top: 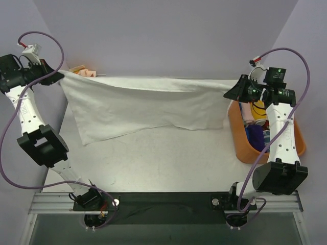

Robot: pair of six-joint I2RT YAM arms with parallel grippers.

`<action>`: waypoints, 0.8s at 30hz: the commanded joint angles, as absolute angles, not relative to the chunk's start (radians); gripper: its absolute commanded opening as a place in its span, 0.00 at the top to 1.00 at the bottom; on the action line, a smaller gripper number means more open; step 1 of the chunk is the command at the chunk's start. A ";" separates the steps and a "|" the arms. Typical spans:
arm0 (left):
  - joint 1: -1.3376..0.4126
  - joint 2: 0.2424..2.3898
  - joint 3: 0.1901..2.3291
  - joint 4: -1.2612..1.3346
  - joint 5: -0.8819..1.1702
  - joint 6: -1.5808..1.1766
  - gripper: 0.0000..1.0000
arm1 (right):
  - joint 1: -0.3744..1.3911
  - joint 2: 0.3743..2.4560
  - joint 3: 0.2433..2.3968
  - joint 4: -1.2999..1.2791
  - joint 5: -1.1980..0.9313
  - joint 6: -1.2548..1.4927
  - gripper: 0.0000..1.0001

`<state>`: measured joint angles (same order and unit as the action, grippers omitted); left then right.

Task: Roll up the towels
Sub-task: Flatten the towel

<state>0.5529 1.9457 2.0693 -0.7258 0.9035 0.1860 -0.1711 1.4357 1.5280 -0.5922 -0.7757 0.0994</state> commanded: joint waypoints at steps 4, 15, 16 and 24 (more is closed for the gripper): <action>0.621 1.806 1.987 -0.583 1.032 0.054 1.00 | -0.235 1.385 1.598 -0.634 -0.865 0.087 1.00; 0.977 1.430 1.545 -0.195 1.348 -0.239 1.00 | -0.334 1.033 1.450 -0.676 -0.916 0.078 1.00; 1.045 1.383 1.510 -0.148 1.374 -0.317 1.00 | -0.337 1.005 1.439 -0.692 -0.911 0.080 1.00; 1.172 1.217 1.264 0.339 1.448 -0.583 1.00 | -0.348 0.837 1.359 -0.726 -0.781 0.161 1.00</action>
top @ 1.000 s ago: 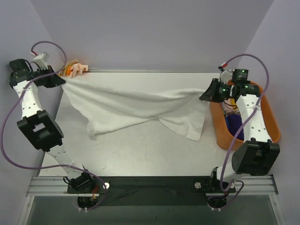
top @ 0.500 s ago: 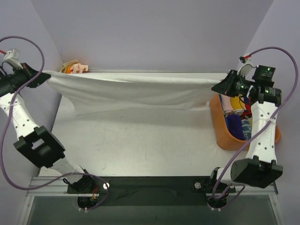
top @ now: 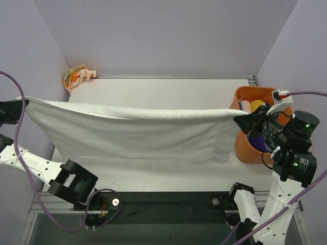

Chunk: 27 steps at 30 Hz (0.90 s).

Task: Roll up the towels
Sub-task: Flatten the towel

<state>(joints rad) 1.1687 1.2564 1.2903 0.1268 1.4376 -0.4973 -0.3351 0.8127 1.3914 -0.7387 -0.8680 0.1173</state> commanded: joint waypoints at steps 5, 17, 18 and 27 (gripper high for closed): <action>1.024 1.224 1.220 0.267 1.316 -0.476 1.00 | -0.338 0.962 1.295 -0.674 -0.689 0.219 1.00; 0.465 1.569 1.403 -0.228 0.464 0.129 1.00 | -0.015 1.423 1.357 -0.446 -0.148 0.252 1.00; 0.454 1.613 1.434 -0.238 0.416 0.133 1.00 | -0.006 1.472 1.385 -0.445 -0.093 0.267 1.00; 0.380 2.153 1.908 -0.365 0.334 0.108 0.74 | -0.006 1.968 1.773 -0.463 0.041 0.364 0.22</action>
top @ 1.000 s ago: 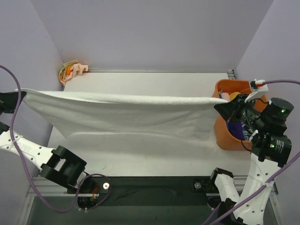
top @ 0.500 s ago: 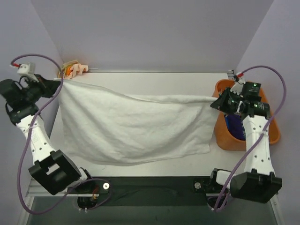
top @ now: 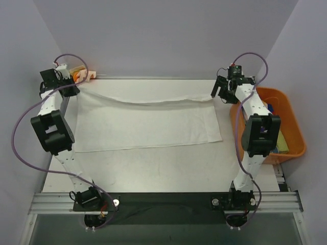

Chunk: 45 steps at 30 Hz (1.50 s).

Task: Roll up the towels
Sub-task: Flatten the towel

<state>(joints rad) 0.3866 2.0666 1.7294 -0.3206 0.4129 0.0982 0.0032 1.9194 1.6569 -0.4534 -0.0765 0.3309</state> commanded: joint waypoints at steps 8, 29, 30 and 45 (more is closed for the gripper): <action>0.379 2.090 1.905 -0.499 0.429 0.173 0.36 | 0.040 1.875 1.714 -0.517 -0.149 0.162 0.11; 0.376 1.749 1.238 -0.762 0.293 0.564 0.71 | 0.236 1.887 1.299 -0.600 -0.003 -0.207 0.69; 0.376 1.759 1.227 -0.768 0.282 0.578 0.72 | 0.241 1.881 1.281 -0.601 0.024 -0.215 0.70; 0.591 1.684 1.149 -0.969 0.230 0.873 0.78 | 0.410 1.689 1.032 -0.900 -0.145 -0.331 0.75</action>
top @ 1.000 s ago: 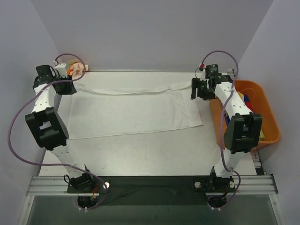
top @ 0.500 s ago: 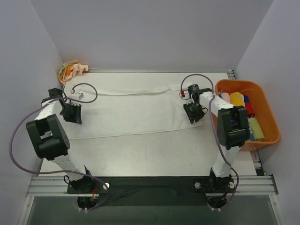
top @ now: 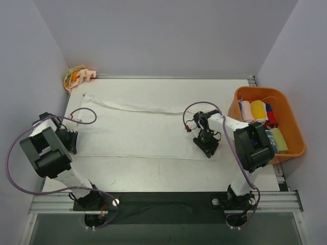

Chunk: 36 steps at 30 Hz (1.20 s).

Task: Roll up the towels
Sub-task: Flatten the towel

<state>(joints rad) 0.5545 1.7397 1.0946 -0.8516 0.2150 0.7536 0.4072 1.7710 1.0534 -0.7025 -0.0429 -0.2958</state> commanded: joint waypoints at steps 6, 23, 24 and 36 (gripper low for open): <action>0.523 1.602 1.258 -1.063 0.419 0.885 0.62 | 0.379 1.526 1.233 -0.947 -0.246 -0.325 0.40; 0.242 1.790 1.350 -0.914 0.503 0.611 0.48 | 0.365 1.847 1.391 -0.393 0.287 -0.868 0.46; 0.244 1.796 1.348 -0.908 0.505 0.607 0.48 | 0.365 1.858 1.353 -0.355 0.299 -0.897 0.45; 0.241 1.833 1.313 -0.865 0.489 0.603 0.47 | 0.357 2.005 1.292 -0.028 0.350 -1.095 0.49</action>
<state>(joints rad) 0.2474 1.8236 1.3132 -0.9035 0.4694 0.6083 0.3656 1.9656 1.2877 -0.0937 0.3107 -1.0233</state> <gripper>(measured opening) 0.525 0.518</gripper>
